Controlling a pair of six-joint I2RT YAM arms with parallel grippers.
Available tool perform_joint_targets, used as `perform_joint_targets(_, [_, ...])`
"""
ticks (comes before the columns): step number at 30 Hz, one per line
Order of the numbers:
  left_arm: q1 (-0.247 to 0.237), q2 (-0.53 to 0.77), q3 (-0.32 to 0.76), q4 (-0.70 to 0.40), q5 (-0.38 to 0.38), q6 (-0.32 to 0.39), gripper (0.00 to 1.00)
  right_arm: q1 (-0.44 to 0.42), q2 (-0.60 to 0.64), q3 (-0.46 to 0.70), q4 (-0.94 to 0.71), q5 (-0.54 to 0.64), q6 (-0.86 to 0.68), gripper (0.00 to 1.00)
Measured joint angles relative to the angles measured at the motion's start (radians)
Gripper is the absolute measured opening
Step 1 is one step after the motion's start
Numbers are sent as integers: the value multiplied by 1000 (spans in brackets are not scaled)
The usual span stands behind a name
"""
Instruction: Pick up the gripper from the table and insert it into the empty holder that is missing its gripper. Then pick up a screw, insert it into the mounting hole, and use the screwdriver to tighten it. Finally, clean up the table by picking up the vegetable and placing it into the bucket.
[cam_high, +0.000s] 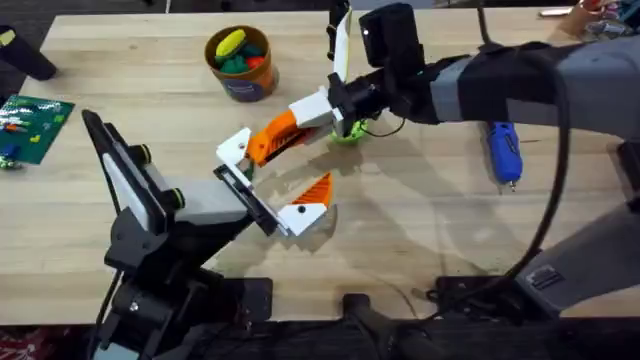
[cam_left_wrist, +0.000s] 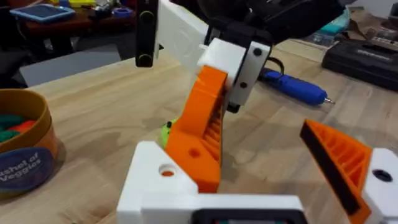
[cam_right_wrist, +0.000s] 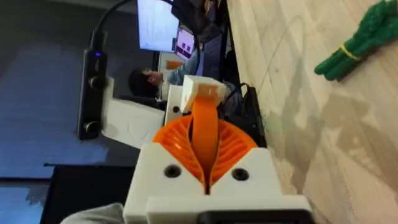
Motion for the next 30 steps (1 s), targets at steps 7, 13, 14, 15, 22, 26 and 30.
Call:
perform_joint_targets(7, [1, 0, 0, 0, 0, -6, 990, 0, 37, 1, 72, -46, 5, 25])
perform_joint_targets(13, [1, 0, 0, -2, 0, -11, 990, -1, 62, 6, 90, -72, 15, 25])
perform_joint_targets(14, [1, 0, 0, -2, 0, -14, 990, -1, 70, 8, 93, -80, 22, 25])
perform_joint_targets(15, [1, 0, 0, -3, 3, -18, 990, -2, 77, 10, 95, -87, 32, 24])
perform_joint_targets(22, [-6, 1, 1, -3, 83, -19, 990, 32, 91, 10, 153, -113, 146, 24])
perform_joint_targets(26, [-4, 1, 1, -3, 77, -19, 990, 35, 91, 10, 174, -99, 208, 24])
perform_joint_targets(30, [1, 1, 1, -4, 71, -25, 990, 40, 91, 10, 180, -80, 236, 25])
